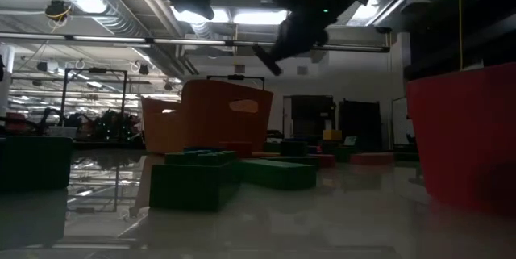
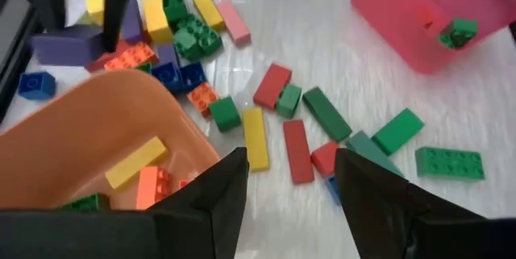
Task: Sort blocks by size
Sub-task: Put the large dark blue block into the orange bin, then put the small blue block into the red bin
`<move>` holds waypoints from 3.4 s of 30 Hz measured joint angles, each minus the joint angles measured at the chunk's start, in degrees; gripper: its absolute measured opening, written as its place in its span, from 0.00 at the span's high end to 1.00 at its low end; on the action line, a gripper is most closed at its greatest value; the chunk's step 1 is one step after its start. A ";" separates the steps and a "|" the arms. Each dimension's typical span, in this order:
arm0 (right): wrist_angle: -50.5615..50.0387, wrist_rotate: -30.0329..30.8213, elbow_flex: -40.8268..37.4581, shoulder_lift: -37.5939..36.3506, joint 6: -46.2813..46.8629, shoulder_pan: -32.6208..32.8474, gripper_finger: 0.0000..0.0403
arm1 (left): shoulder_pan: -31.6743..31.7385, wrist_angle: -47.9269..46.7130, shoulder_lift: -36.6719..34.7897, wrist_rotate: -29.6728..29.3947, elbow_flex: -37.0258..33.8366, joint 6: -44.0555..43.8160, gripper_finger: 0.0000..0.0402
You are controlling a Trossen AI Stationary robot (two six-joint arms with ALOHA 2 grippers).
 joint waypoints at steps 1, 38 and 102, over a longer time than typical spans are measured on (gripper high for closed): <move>2.14 -0.63 0.00 0.77 0.02 0.00 0.74 | 0.00 -0.54 0.02 0.00 -0.02 -0.14 0.57; 14.03 5.98 -0.04 7.78 7.43 0.04 0.53 | -28.97 6.54 0.50 1.22 -18.40 -40.09 0.57; -16.61 6.46 0.02 -9.22 7.65 0.00 0.53 | -30.31 18.85 9.88 -4.80 -24.85 -36.68 0.72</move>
